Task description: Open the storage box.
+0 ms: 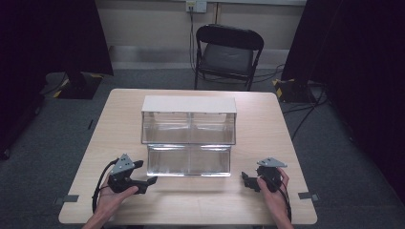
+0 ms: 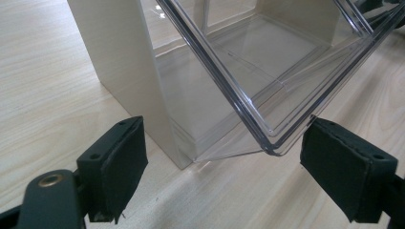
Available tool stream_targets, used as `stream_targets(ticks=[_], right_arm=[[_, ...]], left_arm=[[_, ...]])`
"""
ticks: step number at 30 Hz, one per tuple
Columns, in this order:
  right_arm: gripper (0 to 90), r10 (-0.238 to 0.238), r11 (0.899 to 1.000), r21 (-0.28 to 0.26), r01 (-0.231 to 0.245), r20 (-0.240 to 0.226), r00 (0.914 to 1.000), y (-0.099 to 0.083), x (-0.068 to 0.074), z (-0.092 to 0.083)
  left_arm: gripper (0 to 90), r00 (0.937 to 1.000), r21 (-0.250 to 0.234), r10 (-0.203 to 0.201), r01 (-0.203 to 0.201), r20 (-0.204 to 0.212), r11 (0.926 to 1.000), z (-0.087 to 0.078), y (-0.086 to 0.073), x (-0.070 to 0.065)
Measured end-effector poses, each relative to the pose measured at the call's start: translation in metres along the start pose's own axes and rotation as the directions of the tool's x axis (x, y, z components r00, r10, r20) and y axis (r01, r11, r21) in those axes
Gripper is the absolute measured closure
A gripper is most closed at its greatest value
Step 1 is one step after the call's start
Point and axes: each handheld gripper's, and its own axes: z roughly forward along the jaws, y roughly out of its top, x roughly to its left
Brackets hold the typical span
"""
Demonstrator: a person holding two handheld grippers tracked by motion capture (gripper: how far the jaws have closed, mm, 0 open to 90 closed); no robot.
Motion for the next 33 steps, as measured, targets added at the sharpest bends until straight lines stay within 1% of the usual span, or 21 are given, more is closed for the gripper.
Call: stream_targets(ticks=[3,5,7,9,14,17,18,19,21,23,33], right_arm=[[11.8,0.0,1.0,0.0,0.0,0.0,1.0,0.0,0.0,0.0],[11.8,0.0,1.0,0.0,0.0,0.0,1.0,0.0,0.0,0.0],[11.7,0.0,1.0,0.0,0.0,0.001,1.0,0.0,0.0001,0.0001],[11.7,0.001,1.0,0.0,-0.001,0.001,1.0,0.0001,0.0001,0.0001],[11.7,0.001,1.0,0.001,-0.001,0.001,1.0,0.0001,0.0002,0.0001],[11.7,0.0,1.0,0.0,0.0,0.001,1.0,0.0001,0.0001,0.0001],[11.7,0.001,1.0,0.0,-0.001,0.001,1.0,0.0001,0.0002,0.0001],[11.7,0.001,1.0,0.0,-0.001,0.001,1.0,0.0001,0.0002,0.0001],[11.7,0.001,1.0,0.001,-0.001,0.001,1.0,0.0001,0.0002,0.0001],[11.7,0.001,1.0,0.0,-0.001,0.001,1.0,0.0001,0.0002,0.0001],[11.6,0.001,1.0,0.001,-0.001,0.001,1.0,0.0001,0.0002,0.0001]], left_arm=[[15.9,1.0,0.0,0.007,-0.007,-0.003,1.0,-0.0001,0.0003,-0.0003],[16.8,0.9999,0.004,0.0,0.0,0.011,1.0,-0.0003,0.0006,0.0],[17.5,0.9999,0.004,-0.009,0.009,0.014,0.9999,-0.0002,0.0004,-0.0002],[17.9,0.9999,0.004,0.001,-0.001,0.012,1.0,-0.0006,0.0005,-0.0002],[19.7,0.9997,0.005,-0.013,0.013,0.022,0.9999,-0.0007,0.0004,-0.0005],[20.6,0.9997,0.006,-0.003,0.002,0.023,1.0,-0.0014,0.0004,-0.0006],[19.4,0.999,-0.01,-0.018,0.018,0.042,0.9998,-0.0019,0.0004,-0.0007],[18.8,0.9987,-0.017,-0.023,0.024,0.047,0.9996,-0.0028,0.0011,-0.0008],[17.7,0.9992,-0.009,-0.016,0.016,0.038,0.9998,-0.0036,0.0019,-0.0015],[17.7,0.9993,-0.009,-0.016,0.017,0.035,0.9998,-0.0023,0.0015,-0.0014],[16.5,0.9992,-0.012,-0.019,0.02,0.036,0.9997,-0.0033,0.0019,-0.0015]])
